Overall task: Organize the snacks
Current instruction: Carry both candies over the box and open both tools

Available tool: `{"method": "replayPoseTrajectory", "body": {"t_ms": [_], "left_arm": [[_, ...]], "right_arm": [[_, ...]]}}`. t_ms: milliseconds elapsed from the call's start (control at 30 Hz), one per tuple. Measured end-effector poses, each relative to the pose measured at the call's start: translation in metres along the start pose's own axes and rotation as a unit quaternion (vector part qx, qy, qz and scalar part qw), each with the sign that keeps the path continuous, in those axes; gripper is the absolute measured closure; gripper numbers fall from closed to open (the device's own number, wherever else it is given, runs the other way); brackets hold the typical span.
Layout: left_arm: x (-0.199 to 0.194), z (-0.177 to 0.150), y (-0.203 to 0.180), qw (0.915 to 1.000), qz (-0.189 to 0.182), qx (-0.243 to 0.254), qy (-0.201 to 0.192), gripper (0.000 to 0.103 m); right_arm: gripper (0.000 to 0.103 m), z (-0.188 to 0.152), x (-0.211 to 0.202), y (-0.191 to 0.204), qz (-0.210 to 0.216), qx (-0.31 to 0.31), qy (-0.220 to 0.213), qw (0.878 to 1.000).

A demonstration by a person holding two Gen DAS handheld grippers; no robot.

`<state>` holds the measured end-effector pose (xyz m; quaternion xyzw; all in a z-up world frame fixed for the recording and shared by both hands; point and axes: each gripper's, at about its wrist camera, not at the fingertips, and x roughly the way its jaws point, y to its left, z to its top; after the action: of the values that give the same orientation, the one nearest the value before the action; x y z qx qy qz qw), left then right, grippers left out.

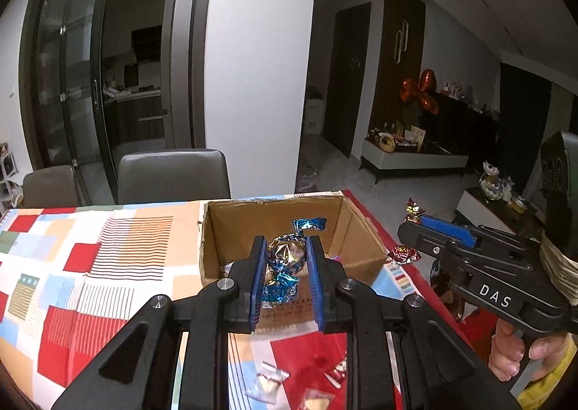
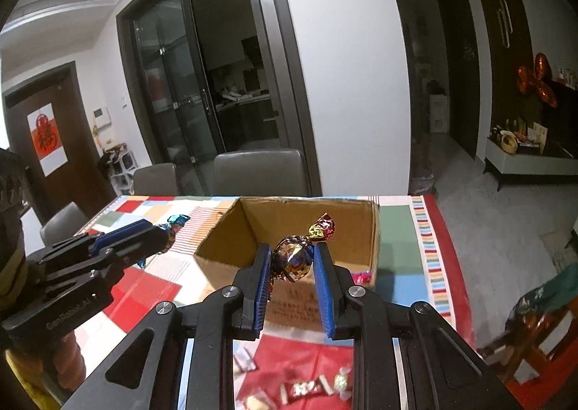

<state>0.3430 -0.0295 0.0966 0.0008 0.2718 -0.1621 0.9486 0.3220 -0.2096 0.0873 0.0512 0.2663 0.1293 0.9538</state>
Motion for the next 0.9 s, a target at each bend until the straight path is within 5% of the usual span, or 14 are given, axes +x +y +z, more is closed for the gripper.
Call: {"method": "replayPoseTrajectory", "body": {"t_ms": [500,567,633,900], "left_arm": [[0.077,0.037,0.010,0.9991,-0.004,-0.001,0.043,0.080],[0.084,0.036,0.008,0.9985,0.016,0.006,0.052,0.070],[0.082,0.032,0.005,0.9987,0.025,0.011,0.044,0.055],[0.050,0.011,-0.006,0.9980,0.051,0.024,0.030,0.055]], "right_arm": [[0.078,0.035,0.062,-0.017,-0.006,-0.004,0.050,0.999],[0.076,0.035,0.068,-0.021,-0.007,0.009,0.058,0.998],[0.067,0.033,0.070,-0.024,-0.009,0.015,0.065,0.998],[0.066,0.011,0.049,-0.023,-0.016,0.004,0.063,0.998]]}}
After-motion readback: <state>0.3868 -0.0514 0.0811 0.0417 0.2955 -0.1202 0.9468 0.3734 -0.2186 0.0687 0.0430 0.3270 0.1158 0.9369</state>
